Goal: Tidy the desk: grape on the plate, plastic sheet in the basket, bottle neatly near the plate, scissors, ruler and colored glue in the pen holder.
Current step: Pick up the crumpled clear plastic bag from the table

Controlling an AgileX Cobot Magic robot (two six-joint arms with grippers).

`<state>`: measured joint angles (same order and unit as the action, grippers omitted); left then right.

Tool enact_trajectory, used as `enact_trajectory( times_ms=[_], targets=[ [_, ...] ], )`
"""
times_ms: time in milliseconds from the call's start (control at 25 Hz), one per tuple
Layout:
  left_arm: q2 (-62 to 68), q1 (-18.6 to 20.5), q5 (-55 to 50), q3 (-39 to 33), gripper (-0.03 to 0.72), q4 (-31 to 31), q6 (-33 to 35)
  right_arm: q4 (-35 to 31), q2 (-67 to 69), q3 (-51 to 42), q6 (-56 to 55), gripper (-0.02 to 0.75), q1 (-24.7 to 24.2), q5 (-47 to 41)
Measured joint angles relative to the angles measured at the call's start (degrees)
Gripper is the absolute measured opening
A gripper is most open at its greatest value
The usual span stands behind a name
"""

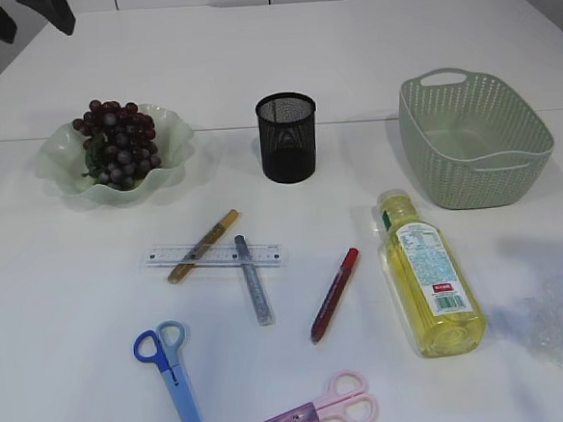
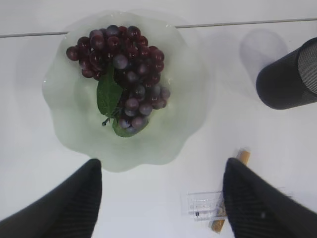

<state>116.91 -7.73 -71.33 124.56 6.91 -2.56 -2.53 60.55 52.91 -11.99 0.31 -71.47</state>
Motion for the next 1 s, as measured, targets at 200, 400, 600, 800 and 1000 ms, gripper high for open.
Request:
enact_trajectory(
  times_ms=[200,400,600,800,1000],
  targets=[
    [-8.7,0.0,0.0,-10.3,0.555,-0.4,0.0,-0.2,3.4,0.0,2.1,0.51,0.0,0.1],
    [-17.9,0.0,0.0,-23.9,0.556,-1.1,0.0,-0.3,6.8,0.1,4.2,0.51,0.0,3.1],
    [-25.2,0.0,0.0,-32.3,0.555,-1.5,0.0,-0.9,11.9,0.1,6.3,0.51,0.0,7.5],
    [-27.8,0.0,-0.1,-34.2,0.556,-2.3,0.0,0.0,18.8,0.1,6.9,0.51,5.0,11.5],
    [-30.2,0.0,-0.1,-34.2,0.556,-2.3,0.0,1.8,26.3,0.1,5.1,0.51,8.0,15.2]
  ],
)
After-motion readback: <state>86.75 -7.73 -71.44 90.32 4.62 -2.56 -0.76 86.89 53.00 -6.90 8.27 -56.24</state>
